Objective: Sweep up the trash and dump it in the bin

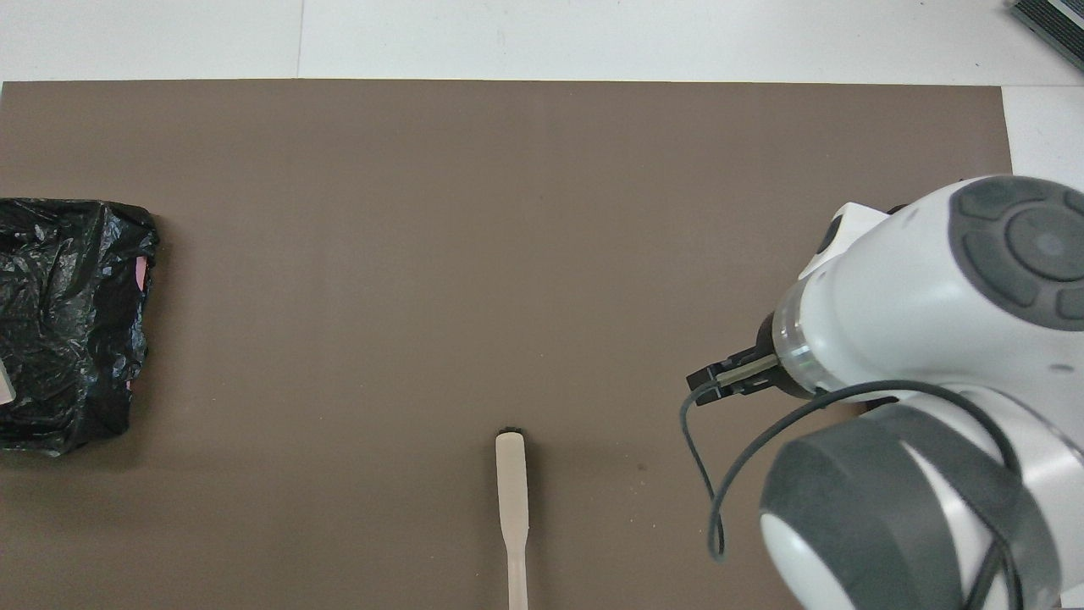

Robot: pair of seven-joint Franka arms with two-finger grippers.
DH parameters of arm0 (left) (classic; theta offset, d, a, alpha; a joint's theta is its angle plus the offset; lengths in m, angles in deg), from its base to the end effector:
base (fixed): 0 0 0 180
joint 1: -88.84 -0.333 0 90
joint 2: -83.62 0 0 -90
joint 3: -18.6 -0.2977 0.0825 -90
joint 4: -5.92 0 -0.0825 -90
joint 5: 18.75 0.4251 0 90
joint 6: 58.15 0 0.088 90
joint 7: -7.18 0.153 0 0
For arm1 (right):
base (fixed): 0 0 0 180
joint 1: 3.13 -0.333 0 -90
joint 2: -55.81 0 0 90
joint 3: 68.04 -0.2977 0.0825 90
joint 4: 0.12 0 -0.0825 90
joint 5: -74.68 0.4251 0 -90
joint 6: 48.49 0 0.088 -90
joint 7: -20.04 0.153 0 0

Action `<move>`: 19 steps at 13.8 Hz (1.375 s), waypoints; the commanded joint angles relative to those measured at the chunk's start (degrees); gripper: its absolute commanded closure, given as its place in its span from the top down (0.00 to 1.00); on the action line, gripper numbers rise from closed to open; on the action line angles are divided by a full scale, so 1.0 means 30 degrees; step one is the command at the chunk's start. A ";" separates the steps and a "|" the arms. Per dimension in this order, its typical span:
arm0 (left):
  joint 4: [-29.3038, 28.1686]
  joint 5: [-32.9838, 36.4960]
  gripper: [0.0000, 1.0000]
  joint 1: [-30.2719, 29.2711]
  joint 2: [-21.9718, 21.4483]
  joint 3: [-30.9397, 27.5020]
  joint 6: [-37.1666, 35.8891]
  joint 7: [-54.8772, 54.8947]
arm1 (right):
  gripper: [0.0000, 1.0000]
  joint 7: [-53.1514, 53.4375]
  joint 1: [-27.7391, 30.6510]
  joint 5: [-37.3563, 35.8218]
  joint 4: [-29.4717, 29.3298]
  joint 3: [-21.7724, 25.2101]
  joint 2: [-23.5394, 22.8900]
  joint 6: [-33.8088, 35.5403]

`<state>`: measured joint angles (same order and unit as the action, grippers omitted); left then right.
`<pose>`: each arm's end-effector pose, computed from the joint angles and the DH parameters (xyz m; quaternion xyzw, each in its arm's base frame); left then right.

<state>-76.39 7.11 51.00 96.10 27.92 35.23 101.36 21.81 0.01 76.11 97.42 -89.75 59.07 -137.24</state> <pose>0.5450 0.3794 0.5116 -0.8145 0.5422 0.1860 0.0894 0.5371 0.1884 0.5223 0.9882 0.1447 -0.0498 0.0069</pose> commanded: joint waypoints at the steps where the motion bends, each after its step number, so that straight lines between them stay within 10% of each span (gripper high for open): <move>1: -0.0513 0.1747 0.00 0.0865 0.0031 -0.0118 0.1709 0.1005 | 1.00 -0.0912 0.1354 -0.0215 -0.0435 -0.0265 -0.0327 0.0142; 13: -0.2420 0.5999 0.00 0.2564 -0.0087 -0.0089 0.7133 0.0948 | 1.00 -0.0971 0.4313 -0.0244 -0.0434 -0.0178 -0.0648 -0.1617; 19: -0.2976 0.7553 0.00 0.2624 -0.0466 -0.0118 0.8101 0.0685 | 1.00 -0.0853 0.1015 -0.0390 -0.0464 0.4730 -0.0473 -0.1003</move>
<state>-83.42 28.19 58.54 96.44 28.19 57.88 104.19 19.95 7.48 75.74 96.84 -81.54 57.59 -141.50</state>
